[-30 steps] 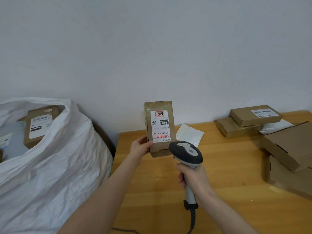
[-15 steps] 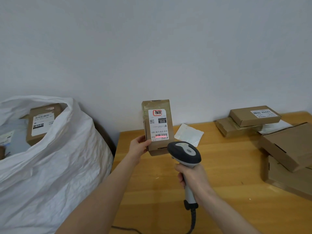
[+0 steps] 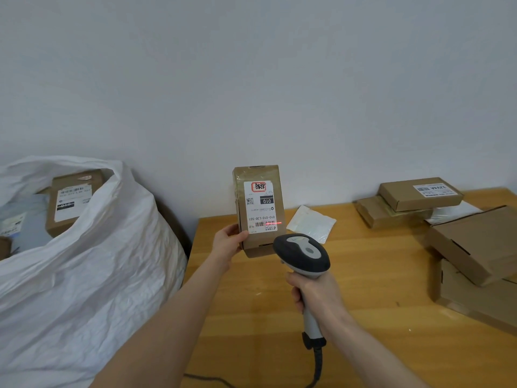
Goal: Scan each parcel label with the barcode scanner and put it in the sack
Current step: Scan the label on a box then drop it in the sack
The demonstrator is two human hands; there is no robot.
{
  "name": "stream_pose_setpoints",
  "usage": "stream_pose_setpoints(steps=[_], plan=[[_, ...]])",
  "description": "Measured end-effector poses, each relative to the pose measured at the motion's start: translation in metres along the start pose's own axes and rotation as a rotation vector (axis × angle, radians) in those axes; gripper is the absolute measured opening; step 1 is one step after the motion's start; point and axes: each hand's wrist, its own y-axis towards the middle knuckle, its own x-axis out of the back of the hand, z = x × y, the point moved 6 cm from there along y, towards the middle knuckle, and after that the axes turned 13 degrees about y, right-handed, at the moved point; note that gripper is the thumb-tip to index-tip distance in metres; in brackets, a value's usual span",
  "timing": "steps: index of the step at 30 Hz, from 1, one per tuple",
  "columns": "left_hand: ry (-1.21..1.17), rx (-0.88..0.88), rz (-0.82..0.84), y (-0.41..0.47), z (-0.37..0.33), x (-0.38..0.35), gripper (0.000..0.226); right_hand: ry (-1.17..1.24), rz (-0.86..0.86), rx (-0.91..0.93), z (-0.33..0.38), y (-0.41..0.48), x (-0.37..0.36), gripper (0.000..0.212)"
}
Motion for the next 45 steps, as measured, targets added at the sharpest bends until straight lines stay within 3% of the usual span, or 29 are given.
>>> stream_pose_setpoints(steps=[20,30,45], plan=[[-0.005,-0.027,0.004,-0.003,-0.01,-0.004,0.042,-0.01,0.027,0.049,0.01,-0.001,0.0,0.022],[-0.035,-0.038,0.02,0.002,-0.017,-0.006,0.041,0.05,0.025,0.065,0.017,0.0,-0.002,0.009],[-0.027,-0.068,0.019,0.002,-0.025,-0.004,0.042,-0.009,0.053,0.054,0.021,-0.001,-0.007,0.021]])
